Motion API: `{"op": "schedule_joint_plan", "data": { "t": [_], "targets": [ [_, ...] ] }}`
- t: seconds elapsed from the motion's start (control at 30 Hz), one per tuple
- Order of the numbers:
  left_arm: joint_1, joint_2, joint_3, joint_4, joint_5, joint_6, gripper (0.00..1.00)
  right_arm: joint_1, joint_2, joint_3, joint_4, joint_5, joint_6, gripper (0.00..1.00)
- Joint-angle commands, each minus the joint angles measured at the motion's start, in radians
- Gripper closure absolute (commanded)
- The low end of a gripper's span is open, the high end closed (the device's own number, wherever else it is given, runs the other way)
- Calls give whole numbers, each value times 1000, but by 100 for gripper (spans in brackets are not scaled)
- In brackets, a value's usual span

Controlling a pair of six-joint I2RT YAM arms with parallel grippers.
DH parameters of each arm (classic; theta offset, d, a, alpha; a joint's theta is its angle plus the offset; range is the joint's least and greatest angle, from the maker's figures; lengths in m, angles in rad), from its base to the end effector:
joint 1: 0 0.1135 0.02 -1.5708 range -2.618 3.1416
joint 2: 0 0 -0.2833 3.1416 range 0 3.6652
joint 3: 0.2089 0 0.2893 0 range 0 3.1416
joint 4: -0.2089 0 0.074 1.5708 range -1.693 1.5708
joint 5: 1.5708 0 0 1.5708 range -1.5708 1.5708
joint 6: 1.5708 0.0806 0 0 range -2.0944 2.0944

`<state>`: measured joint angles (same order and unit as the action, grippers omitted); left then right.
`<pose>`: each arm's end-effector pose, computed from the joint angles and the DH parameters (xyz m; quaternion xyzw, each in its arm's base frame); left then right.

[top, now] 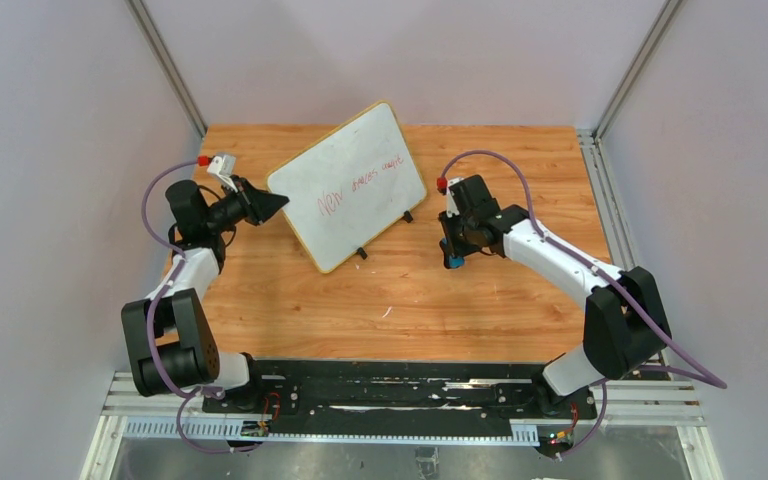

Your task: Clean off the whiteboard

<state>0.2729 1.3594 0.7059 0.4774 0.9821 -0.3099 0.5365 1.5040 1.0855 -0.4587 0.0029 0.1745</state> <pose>0.3442 0.0267 0.2453 0.0959 0.7345 -0.3719 0.5595 0.3292 0.1955 0.2171 -0.1688 0.9252 0.1170 0.3191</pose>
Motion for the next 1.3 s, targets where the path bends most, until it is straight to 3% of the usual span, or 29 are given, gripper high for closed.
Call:
{"op": "schedule_joint_plan", "data": {
  "t": [0.0,0.27,0.5,0.67,0.9,1.27],
  "targets": [
    [-4,-8,25,26,0,19,90,-23,7,33,38,3,-5,99],
    [-5,-1,22,26,-11,24,90,-52,101,111,146,-59,-8,99],
    [-5,23,12,26,-14,42,93,-90,145,106,449,-156,-46,99],
    [-5,56,12,26,-10,66,100,-108,197,171,497,-175,-102,100],
    [-5,84,9,26,-13,105,100,-126,253,201,660,-202,-160,99],
    [-4,78,9,30,-13,97,100,-159,466,412,744,-283,-170,99]
  ]
}}
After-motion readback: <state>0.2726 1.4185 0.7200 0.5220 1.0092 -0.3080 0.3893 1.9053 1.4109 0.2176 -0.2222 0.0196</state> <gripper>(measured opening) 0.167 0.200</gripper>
